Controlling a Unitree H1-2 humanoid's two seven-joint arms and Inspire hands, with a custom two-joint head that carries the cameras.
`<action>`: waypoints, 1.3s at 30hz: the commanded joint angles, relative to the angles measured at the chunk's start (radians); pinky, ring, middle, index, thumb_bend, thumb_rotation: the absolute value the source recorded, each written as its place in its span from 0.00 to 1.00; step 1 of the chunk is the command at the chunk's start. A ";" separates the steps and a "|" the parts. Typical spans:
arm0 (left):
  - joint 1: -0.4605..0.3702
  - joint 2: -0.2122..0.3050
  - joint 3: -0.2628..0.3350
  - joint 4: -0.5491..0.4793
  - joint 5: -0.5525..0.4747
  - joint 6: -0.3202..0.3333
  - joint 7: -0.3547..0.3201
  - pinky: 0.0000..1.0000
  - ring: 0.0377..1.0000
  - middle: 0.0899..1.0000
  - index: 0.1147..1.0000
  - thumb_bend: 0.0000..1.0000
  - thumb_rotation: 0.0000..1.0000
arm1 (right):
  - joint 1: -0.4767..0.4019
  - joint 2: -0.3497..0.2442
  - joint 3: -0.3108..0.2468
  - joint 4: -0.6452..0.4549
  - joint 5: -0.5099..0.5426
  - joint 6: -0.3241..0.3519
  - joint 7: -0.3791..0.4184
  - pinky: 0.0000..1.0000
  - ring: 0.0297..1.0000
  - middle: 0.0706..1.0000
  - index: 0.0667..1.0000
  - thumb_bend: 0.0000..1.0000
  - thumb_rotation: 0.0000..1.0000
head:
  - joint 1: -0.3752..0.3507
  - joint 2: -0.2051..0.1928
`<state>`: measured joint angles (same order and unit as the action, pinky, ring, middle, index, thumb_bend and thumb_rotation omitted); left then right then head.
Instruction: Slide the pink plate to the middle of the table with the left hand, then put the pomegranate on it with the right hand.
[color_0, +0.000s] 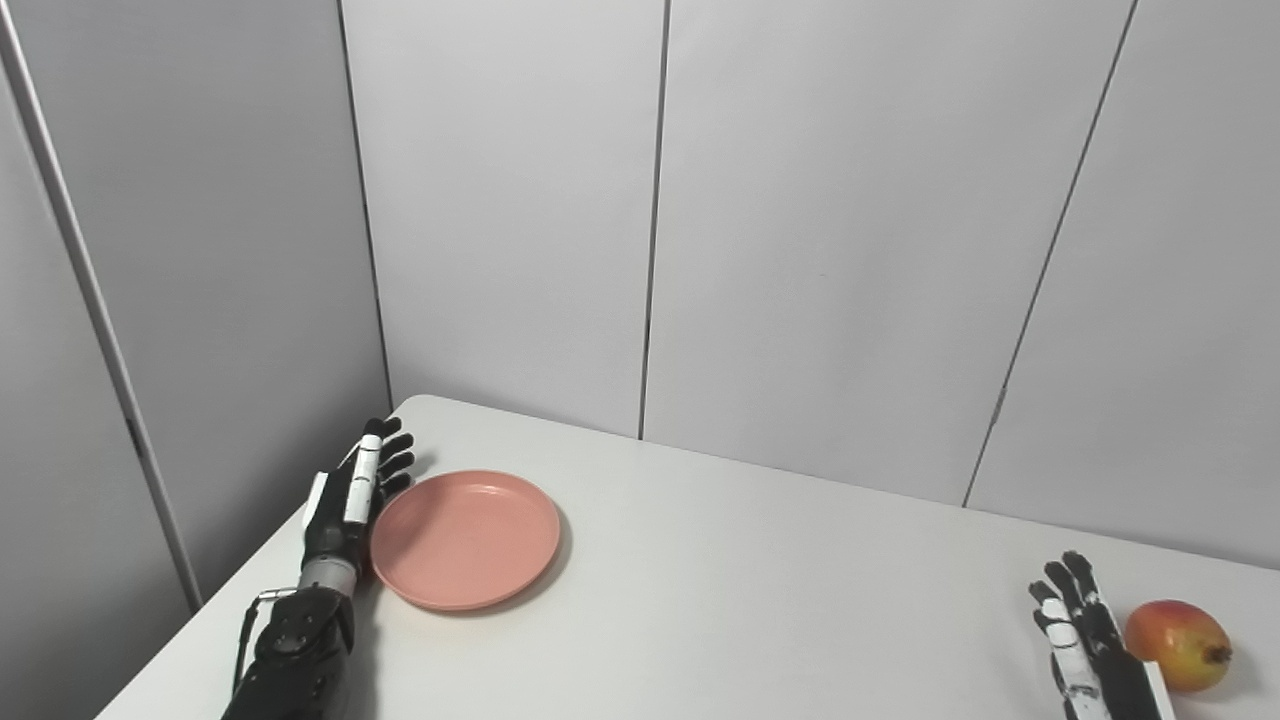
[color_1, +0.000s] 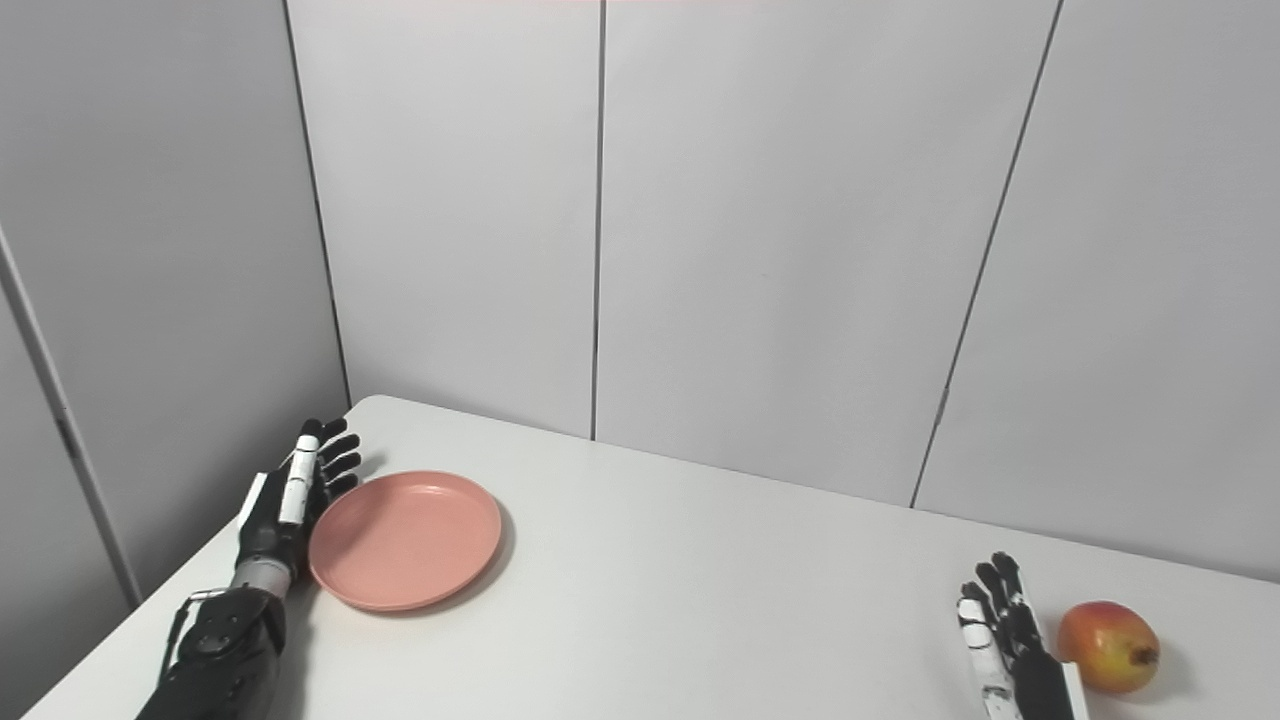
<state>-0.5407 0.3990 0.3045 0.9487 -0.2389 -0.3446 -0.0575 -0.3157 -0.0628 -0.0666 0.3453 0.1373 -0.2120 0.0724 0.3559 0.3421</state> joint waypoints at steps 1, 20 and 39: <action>-0.018 0.012 -0.004 0.019 -0.014 -0.027 -0.040 0.83 0.85 0.84 0.82 0.65 1.00 | 0.001 0.001 -0.004 -0.001 0.009 -0.015 0.009 0.98 0.93 0.95 0.96 0.34 0.72 | 0.001 0.001; -0.015 -0.040 -0.015 -0.039 -0.083 0.029 -0.149 0.88 0.87 0.86 0.85 0.67 1.00 | -0.003 0.000 -0.004 0.002 0.008 -0.023 0.010 0.98 0.93 0.95 0.96 0.33 0.71 | -0.004 0.008; 0.006 -0.124 -0.061 -0.167 -0.064 0.074 -0.119 0.87 0.88 0.87 0.86 0.65 1.00 | -0.003 -0.007 0.004 0.004 -0.012 -0.028 0.009 0.97 0.94 0.96 0.96 0.36 0.75 | -0.043 0.043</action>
<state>-0.5221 0.2814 0.2455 0.7972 -0.3082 -0.2660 -0.1744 -0.3156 -0.0640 -0.0646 0.3444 0.1297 -0.2121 0.0740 0.3130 0.3834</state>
